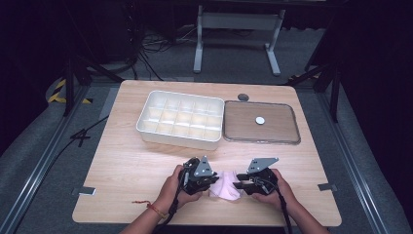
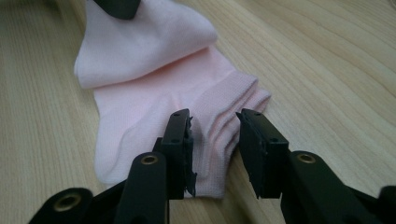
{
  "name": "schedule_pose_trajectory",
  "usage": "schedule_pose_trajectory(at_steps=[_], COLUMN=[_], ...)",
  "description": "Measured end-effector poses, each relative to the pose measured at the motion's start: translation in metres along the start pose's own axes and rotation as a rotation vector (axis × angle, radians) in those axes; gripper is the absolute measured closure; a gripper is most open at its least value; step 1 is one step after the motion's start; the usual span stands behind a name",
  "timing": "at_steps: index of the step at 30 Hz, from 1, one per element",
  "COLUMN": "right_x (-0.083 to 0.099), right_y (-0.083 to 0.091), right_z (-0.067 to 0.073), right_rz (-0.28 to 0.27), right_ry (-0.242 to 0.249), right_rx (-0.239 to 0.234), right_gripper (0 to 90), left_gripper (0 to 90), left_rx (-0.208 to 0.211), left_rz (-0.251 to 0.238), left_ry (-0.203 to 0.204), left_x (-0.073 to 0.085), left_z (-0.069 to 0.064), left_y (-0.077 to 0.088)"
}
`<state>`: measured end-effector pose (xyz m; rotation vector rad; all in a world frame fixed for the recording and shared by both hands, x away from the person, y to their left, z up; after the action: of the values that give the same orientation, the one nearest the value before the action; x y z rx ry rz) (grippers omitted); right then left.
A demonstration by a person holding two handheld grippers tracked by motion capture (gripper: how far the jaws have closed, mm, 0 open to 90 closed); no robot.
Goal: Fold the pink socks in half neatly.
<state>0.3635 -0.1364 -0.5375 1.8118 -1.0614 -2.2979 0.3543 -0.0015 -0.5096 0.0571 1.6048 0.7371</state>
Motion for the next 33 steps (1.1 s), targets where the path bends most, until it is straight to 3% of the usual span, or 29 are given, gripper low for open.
schedule_pose_trajectory(at_steps=[18,24,27,33], right_x=[-0.004,-0.006,-0.010,-0.002], right_y=[-0.008,-0.005,0.008,0.006], right_z=[0.003,0.002,-0.002,-0.001], right_rz=[-0.023,-0.031,-0.065,-0.034], right_ry=[0.030,0.036,0.012,0.014], right_rx=[0.014,0.018,0.020,0.010], right_gripper=[64.8,58.0,61.1,70.5], left_gripper=[83.3,83.7,83.7,83.6], left_rx=[0.007,0.002,0.000,0.007], left_rz=[-0.009,-0.007,-0.011,-0.019], left_ry=[-0.015,-0.015,-0.010,-0.002], left_x=[-0.006,-0.005,-0.004,-0.007], left_z=[-0.005,-0.005,-0.003,-0.005], left_y=[-0.007,-0.006,-0.005,-0.005])
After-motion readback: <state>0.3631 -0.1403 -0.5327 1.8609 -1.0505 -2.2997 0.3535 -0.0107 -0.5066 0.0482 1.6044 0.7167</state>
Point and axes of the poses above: each handheld gripper's, and its own axes: y roughly backward along the jaws, x roughly out of its underside, z roughly to its left, the point moved 9 cm from there along -y, roughly forward along the jaws, and after that the axes turned 15 degrees about -z, right-handed, at the moved point
